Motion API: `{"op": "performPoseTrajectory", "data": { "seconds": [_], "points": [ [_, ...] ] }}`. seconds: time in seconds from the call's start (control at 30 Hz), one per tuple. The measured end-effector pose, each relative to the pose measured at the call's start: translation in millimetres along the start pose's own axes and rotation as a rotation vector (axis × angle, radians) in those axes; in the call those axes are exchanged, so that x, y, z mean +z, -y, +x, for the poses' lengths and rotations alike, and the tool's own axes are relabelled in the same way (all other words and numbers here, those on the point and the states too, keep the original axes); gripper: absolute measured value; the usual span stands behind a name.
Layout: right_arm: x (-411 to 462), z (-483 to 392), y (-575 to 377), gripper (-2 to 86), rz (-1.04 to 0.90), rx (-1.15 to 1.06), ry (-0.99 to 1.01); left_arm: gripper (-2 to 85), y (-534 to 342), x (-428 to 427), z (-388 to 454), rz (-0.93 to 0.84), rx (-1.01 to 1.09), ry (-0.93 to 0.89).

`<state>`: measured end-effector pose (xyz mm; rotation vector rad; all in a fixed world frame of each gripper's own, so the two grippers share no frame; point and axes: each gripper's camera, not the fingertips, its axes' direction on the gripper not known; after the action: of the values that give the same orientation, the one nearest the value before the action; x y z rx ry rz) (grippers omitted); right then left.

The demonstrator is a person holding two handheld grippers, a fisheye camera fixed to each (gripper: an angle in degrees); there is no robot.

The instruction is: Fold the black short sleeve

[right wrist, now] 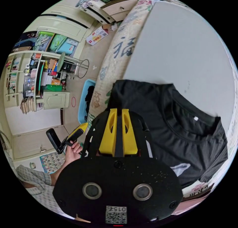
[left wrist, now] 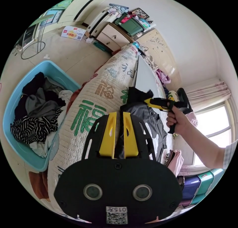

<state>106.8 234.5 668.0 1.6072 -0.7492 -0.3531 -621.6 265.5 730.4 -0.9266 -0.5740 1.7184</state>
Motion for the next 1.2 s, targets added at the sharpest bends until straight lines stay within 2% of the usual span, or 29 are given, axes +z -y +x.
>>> {"op": "performPoseTrajectory", "data": {
  "seconds": [0.17, 0.4, 0.53, 0.63, 0.73, 0.87, 1.03, 1.2],
  "points": [
    [-16.0, 53.3, -45.6, 6.6, 0.072, 0.082, -0.001, 6.0, 3.8, 1.8, -6.2, -0.016, 0.049, -0.01],
    [-5.0, 57.1, -24.2, 9.9, 0.088, 0.046, 0.041, 7.0, 22.6, 19.3, -36.9, -0.046, 0.029, -0.091],
    [8.3, 57.0, -4.4, 10.4, 0.07, 0.04, -0.04, 7.0, 41.7, 44.1, -57.6, -0.164, 0.029, -0.224],
    [23.8, 54.7, 0.0, 9.1, -0.024, 0.013, -0.091, 5.5, 41.0, 53.7, -44.5, -0.236, 0.113, -0.154],
    [25.1, 49.8, -2.8, 5.0, -0.061, -0.012, -0.141, 0.7, 36.2, 45.1, -44.0, -0.188, 0.09, -0.144],
    [18.0, 29.7, -13.6, 0.5, -0.084, -0.092, -0.192, -0.5, 23.5, 24.1, -48.1, -0.113, 0.073, -0.142],
    [-2.6, -17.0, -23.6, -0.3, -0.032, -0.226, -0.173, -0.7, 3.0, -15.2, -64.1, 0.021, -0.006, -0.164],
    [-1.0, -91.5, -6.3, -0.4, -0.012, -0.347, -0.125, -0.8, -18.0, -50.8, -81.5, 0.124, -0.081, -0.09]
  ]
}}
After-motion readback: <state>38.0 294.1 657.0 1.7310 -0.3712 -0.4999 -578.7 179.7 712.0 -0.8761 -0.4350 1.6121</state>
